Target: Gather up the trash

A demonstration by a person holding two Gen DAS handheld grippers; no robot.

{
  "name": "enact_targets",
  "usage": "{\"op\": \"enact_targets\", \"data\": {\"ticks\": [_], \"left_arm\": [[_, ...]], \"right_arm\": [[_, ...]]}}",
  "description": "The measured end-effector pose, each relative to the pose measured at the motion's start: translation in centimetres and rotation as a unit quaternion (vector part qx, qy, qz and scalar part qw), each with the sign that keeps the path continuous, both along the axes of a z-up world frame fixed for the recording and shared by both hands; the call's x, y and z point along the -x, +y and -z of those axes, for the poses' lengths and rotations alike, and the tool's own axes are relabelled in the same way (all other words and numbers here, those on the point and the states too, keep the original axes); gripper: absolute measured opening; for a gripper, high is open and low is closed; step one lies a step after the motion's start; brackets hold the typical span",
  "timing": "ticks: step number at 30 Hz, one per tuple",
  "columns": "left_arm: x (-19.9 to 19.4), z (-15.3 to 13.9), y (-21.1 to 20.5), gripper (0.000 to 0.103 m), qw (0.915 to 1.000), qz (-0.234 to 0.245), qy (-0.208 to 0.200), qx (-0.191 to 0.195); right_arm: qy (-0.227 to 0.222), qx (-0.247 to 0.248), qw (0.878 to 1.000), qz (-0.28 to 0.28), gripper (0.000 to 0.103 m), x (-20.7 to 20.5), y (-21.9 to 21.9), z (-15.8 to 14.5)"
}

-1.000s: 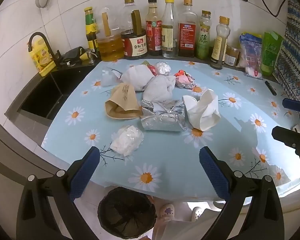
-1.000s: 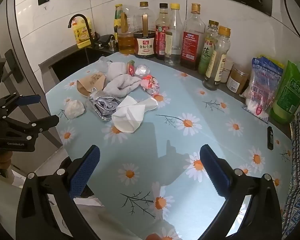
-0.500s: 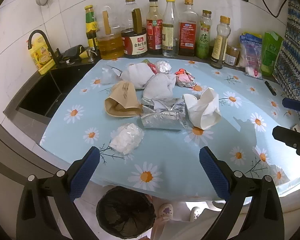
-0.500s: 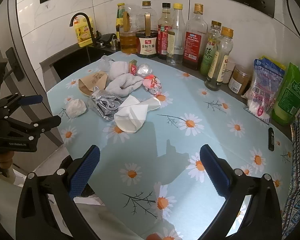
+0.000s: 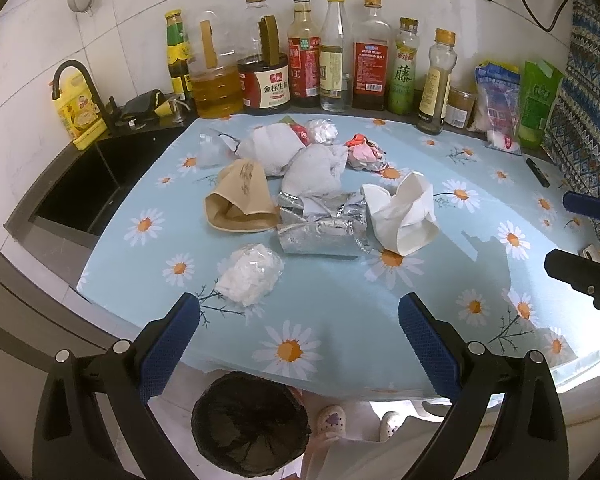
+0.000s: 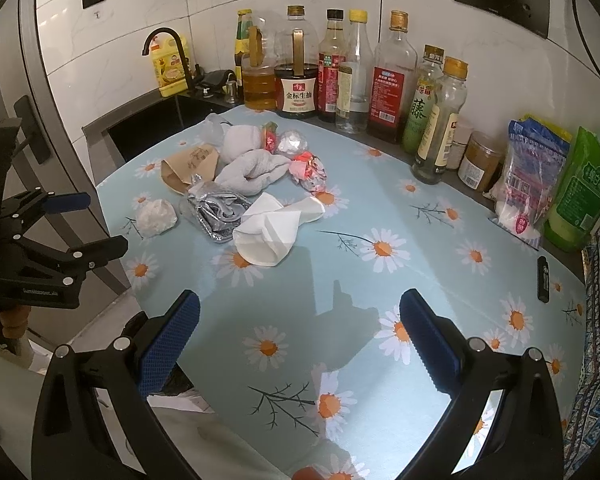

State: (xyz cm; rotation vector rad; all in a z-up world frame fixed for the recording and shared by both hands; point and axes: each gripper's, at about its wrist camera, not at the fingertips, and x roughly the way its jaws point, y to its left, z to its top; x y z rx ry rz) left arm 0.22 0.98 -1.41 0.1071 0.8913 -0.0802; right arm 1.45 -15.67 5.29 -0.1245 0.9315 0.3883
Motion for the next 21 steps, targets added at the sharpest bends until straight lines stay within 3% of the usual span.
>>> {"op": "enact_targets", "data": {"ticks": [13, 21], "left_arm": [[0.11, 0.64, -0.77, 0.097, 0.9996, 0.005, 0.005, -0.028], [0.32, 0.31, -0.69, 0.097, 0.9999, 0.009, 0.006, -0.009]], "right_arm": [[0.011, -0.005, 1.000, 0.000, 0.099, 0.08, -0.13, 0.25], [0.016, -0.009, 1.000, -0.007, 0.099, 0.18, 0.08, 0.38]]}}
